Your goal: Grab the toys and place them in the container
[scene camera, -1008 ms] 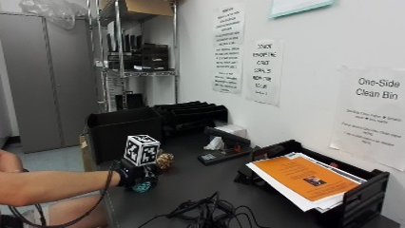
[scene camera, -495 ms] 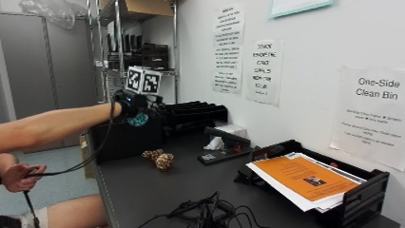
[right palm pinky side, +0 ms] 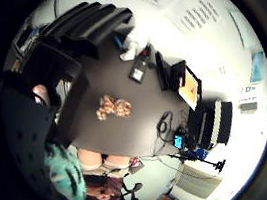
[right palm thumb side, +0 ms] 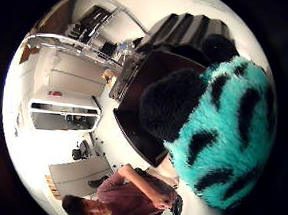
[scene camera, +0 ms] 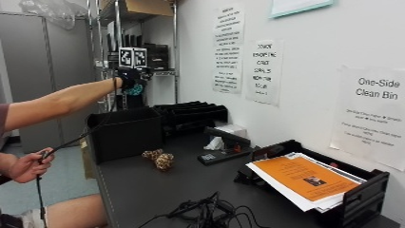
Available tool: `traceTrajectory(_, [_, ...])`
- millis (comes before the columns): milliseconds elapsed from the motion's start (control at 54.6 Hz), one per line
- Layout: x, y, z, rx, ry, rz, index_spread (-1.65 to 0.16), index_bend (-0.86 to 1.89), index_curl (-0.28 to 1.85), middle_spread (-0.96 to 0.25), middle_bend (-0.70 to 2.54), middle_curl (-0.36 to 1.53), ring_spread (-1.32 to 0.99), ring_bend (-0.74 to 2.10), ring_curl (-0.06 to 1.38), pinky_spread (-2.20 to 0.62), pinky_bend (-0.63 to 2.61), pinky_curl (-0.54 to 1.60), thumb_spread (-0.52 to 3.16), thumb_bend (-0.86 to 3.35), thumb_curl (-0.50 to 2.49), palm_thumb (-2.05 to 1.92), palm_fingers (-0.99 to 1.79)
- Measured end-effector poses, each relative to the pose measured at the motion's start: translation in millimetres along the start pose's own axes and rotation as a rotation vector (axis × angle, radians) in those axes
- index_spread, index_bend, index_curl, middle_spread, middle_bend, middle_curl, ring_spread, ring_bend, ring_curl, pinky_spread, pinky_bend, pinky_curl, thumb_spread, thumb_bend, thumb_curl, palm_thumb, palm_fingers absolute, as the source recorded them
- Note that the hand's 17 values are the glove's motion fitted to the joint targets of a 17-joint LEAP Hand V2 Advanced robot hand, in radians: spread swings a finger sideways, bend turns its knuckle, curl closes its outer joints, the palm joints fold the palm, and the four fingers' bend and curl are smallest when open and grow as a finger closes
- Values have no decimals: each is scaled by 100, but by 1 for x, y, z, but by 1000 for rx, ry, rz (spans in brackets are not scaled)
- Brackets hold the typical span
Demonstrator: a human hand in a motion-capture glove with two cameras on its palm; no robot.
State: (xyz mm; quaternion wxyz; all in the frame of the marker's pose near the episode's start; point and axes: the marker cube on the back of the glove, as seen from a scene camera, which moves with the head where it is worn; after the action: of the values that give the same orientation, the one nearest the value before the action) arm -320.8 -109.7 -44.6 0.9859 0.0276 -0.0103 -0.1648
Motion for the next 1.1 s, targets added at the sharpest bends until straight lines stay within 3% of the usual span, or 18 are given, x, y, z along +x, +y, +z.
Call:
traceTrajectory(183, [-79, -43, 17, 40, 1, -83, -29, 97, 105, -21, 126, 89, -43, 123, 78, -33, 97, 53, 61, 5, 105, 61, 96])
traceTrajectory(257, [-96, -42, 21, 141, -83, -164, -29, 96, 107, -21, 125, 90, -42, 123, 78, -33, 98, 54, 60, 4, 107, 60, 95])
traceTrajectory(330, [-107, -42, 31, 137, -24, -238, -29, 94, 108, -21, 123, 90, -42, 124, 78, -33, 100, 54, 60, 2, 108, 59, 94])
traceTrajectory(421, [-96, -37, 45, 20, 129, -97, -29, 84, 109, -23, 116, 89, -41, 124, 78, -33, 105, 55, 62, 0, 108, 59, 80])
traceTrajectory(531, [-93, -35, 56, -159, 160, -17, -28, 58, 105, -26, 99, 85, -38, 125, 76, -30, 108, 56, 81, -5, 99, 46, 44])
traceTrajectory(550, [-92, -34, 57, -176, 162, -11, -26, 41, 100, -25, 89, 82, -36, 114, 74, -25, 111, 57, 89, -11, 93, 34, 4])
traceTrajectory(586, [-90, -33, 57, -190, 164, 5, -24, 28, 96, -21, 75, 77, -29, 103, 75, -19, 121, 62, 95, -12, 87, 24, -31])
traceTrajectory(605, [-89, -33, 57, -190, 164, 15, -25, 36, 98, -24, 88, 80, -32, 114, 77, -22, 114, 57, 99, -5, 87, 29, 13])
traceTrajectory(623, [-88, -33, 56, -187, 163, 24, -23, 14, 86, -16, 65, 71, -24, 85, 66, -15, 125, 58, 99, -12, 81, 16, -48])
traceTrajectory(641, [-87, -32, 56, -184, 161, 31, -22, 11, 84, -13, 58, 70, -21, 81, 66, -12, 127, 57, 101, -12, 79, 12, -51])
traceTrajectory(678, [-83, -30, 53, -181, 161, 37, -20, 5, 76, -8, 48, 66, -16, 70, 62, -8, 128, 55, 103, -10, 74, 7, -49])
traceTrajectory(696, [-80, -29, 51, -180, 164, 40, -20, 8, 75, -9, 50, 66, -16, 70, 61, -7, 125, 53, 107, -6, 73, 9, -32])
traceTrajectory(715, [-76, -26, 48, -179, 167, 46, -19, 2, 70, -5, 38, 61, -13, 61, 57, -5, 129, 54, 105, -10, 70, 2, -50])
traceTrajectory(806, [-57, -18, 33, -140, 162, 59, -16, 1, 57, 2, 25, 55, -4, 47, 50, 1, 123, 50, 108, -6, 62, -4, -41])
traceTrajectory(971, [-36, -25, 6, -127, 228, 138, -15, 3, 42, 5, 16, 49, 2, 37, 45, 5, 108, 44, 111, -7, 50, -7, -31])
traceTrajectory(1099, [15, 1, -8, -132, 226, 184, -15, 5, 34, 5, 15, 45, 3, 33, 43, 6, 99, 40, 114, -6, 44, -6, -27])
